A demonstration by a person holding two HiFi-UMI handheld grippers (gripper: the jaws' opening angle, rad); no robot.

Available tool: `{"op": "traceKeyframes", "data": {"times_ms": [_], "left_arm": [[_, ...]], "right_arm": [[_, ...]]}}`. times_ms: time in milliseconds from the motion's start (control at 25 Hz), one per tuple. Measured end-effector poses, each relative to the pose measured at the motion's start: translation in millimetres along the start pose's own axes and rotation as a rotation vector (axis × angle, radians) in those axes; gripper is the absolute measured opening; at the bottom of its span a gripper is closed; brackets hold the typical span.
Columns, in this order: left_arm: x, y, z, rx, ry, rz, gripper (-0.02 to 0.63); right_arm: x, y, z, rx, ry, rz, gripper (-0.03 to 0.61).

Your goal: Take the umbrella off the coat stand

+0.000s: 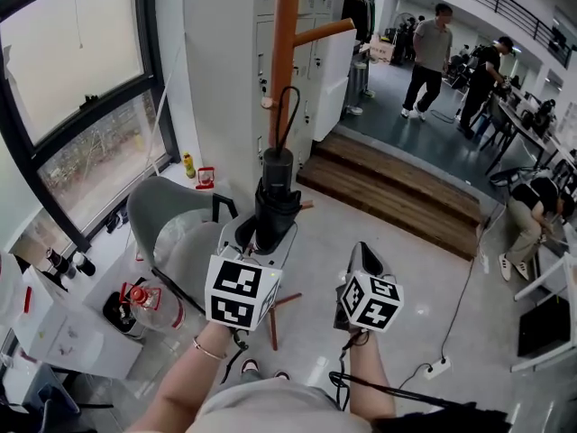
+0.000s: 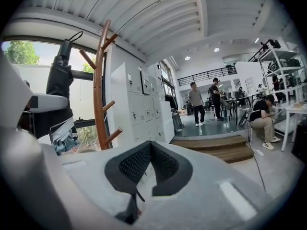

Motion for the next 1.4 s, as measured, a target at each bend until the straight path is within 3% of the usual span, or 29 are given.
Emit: {"op": "traceKeyframes", "data": {"times_ms": [240,880,1400], "left_arm": [[4,-19,15,0.065,-0.002,-0.018,0.221],[29,-90,89,0.317,0.023,-0.060,0.221],[73,-114,119,0.419,0.079,-0.084,0.221]], "right_arm": [[2,-24,-11,0.063,-0.002,0.002,0.005],[6,-114,-54,0.331,-0.012,0.021,0.005],[31,-144,-81,0.478,0.022,0.048,0.005]]}}
Point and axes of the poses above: the fingertips, and each gripper's own axes: z forward along the fingers, y to its left, x out of its underside, the point moved 4 cm from there along -z, backward along the fingers, and after that the axes turned 6 degrees about x, right-handed, at the moved point
